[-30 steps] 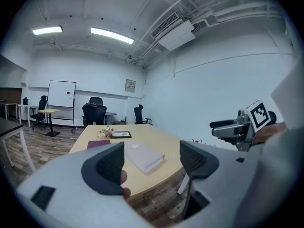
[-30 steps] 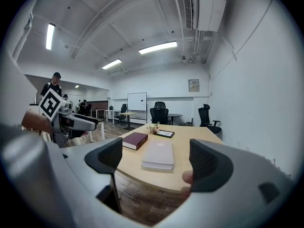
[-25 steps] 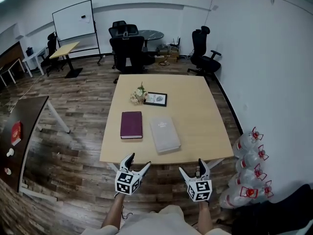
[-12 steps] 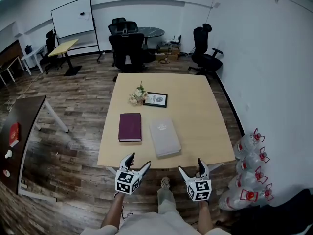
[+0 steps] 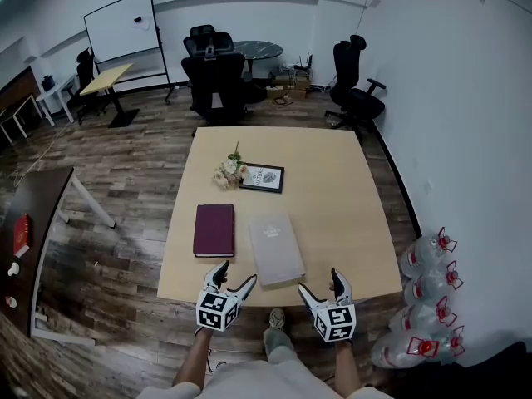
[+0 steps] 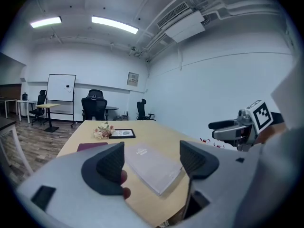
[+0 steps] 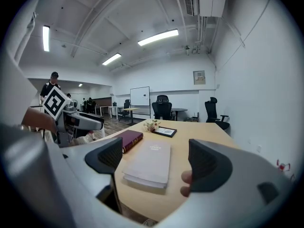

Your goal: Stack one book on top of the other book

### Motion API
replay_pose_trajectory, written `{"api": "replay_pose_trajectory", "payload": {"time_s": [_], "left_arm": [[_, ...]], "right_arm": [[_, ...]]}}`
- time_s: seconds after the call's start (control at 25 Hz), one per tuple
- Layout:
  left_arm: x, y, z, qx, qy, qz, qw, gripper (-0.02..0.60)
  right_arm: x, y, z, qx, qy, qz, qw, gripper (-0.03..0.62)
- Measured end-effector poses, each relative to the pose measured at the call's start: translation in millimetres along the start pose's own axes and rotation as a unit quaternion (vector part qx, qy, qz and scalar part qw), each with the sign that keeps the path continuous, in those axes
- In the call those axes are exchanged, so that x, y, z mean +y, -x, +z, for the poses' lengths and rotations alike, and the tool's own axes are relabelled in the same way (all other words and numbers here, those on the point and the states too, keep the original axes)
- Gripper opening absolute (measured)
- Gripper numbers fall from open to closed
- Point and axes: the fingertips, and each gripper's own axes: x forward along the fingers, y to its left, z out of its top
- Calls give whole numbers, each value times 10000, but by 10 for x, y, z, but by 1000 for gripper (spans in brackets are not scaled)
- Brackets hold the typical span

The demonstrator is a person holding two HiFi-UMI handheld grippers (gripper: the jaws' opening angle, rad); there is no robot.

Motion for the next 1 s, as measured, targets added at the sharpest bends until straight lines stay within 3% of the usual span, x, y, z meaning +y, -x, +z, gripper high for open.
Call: {"api": "replay_pose_trajectory", "payload": {"time_s": [0.48,1.0], "left_arm": [[235,-845,99,385,163,163,9990,367],[452,-1307,0,793,275,375,9958,368]], "right_arm": [[-385,-892,114,210,-184,451,9986,432],[-609,-1473,36,469,-349,787,9952,432]]}}
